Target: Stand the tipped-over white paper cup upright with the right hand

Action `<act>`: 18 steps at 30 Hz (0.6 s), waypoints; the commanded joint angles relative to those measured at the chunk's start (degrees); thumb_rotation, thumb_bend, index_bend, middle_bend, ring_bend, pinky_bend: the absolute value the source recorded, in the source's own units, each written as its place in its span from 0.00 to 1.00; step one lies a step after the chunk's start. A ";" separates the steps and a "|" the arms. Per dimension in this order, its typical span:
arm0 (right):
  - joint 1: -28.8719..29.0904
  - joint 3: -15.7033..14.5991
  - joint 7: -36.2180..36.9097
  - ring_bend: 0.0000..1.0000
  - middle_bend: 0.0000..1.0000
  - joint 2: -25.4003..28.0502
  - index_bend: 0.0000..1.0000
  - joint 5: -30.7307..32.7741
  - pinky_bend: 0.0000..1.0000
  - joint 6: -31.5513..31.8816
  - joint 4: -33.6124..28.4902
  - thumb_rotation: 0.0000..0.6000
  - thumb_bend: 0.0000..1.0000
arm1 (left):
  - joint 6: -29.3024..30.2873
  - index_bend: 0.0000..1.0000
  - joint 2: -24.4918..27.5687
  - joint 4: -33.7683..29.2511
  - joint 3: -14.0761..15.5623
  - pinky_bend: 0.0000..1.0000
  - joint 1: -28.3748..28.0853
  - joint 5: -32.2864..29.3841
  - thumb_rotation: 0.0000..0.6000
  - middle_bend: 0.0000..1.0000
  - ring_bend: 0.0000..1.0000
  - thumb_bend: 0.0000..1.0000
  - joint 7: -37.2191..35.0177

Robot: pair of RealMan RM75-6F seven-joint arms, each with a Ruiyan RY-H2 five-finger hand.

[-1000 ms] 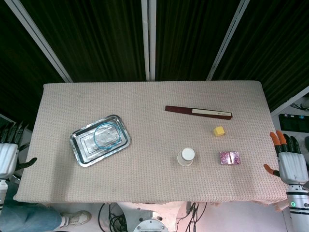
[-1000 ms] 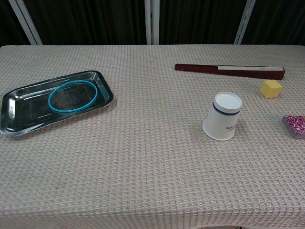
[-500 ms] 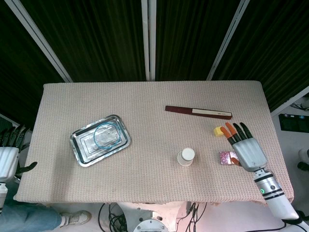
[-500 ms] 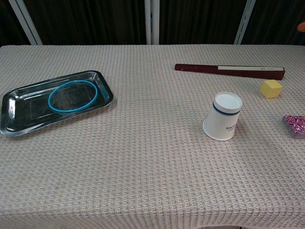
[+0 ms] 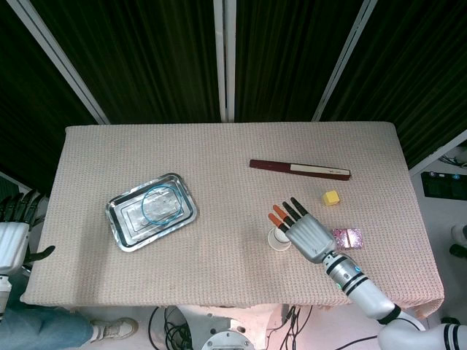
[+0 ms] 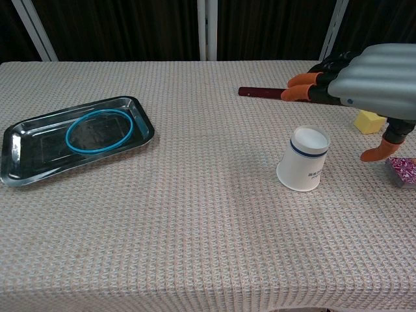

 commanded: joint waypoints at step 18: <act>6.15 -4.49 -9.86 0.00 0.24 -14.21 0.21 5.84 0.00 8.05 9.15 1.00 0.01 | -0.40 0.00 0.08 0.18 -0.20 0.04 0.06 -0.72 1.00 0.00 0.00 0.10 0.03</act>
